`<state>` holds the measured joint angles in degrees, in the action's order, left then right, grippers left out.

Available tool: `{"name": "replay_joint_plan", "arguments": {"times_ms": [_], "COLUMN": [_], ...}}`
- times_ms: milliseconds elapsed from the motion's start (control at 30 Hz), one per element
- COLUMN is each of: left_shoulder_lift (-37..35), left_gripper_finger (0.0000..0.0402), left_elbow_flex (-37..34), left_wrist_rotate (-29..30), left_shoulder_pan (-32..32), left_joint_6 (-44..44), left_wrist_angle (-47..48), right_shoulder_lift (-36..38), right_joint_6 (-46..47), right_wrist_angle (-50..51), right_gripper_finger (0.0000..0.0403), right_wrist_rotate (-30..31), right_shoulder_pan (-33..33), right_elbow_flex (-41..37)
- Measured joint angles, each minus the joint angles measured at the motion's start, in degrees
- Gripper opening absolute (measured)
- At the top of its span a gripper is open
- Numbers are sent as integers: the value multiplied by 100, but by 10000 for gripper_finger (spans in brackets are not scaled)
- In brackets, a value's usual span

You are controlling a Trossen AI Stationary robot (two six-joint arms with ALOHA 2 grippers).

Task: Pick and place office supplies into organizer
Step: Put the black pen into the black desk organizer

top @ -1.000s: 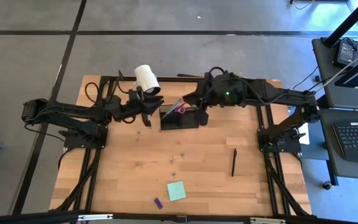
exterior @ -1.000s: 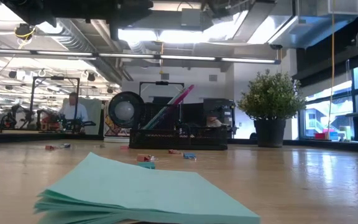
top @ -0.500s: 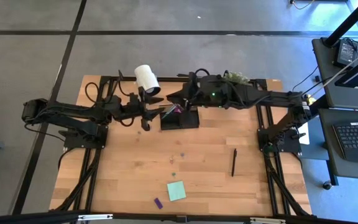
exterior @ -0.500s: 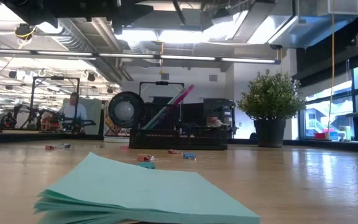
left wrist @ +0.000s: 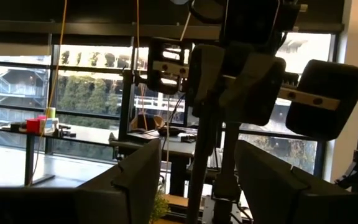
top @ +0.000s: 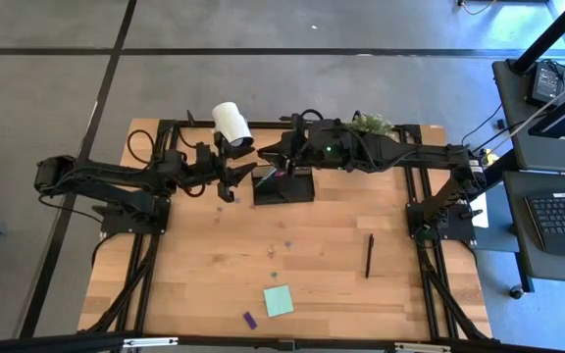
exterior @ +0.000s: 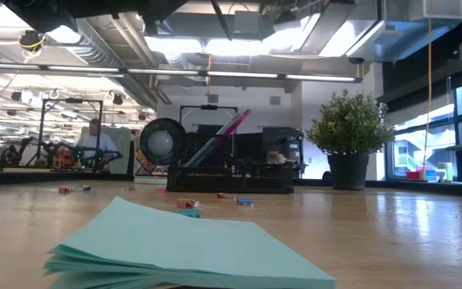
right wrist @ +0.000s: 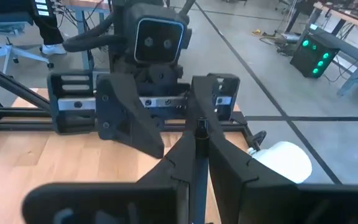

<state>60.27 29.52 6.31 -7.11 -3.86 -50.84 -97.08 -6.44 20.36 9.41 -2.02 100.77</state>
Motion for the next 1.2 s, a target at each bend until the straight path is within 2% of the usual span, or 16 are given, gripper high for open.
{"name": "replay_joint_plan", "arguments": {"times_ms": [700,900,1200], "left_shoulder_lift": [0,0,0], "left_gripper_finger": [188,168,121], "left_elbow_flex": [0,0,0], "left_wrist_rotate": [55,448,402], "left_shoulder_pan": [-11,-11,-7], "left_joint_6": [11,13,13], "left_wrist_angle": [1,10,12], "right_shoulder_lift": [-354,-354,-354], "right_joint_6": [-11,20,146], "right_wrist_angle": [-538,-650,-645], "right_gripper_finger": [39,39,39], "right_wrist_rotate": [-201,-226,-345], "right_shoulder_pan": [-83,-83,-86], "right_elbow_flex": [0,0,1]}}
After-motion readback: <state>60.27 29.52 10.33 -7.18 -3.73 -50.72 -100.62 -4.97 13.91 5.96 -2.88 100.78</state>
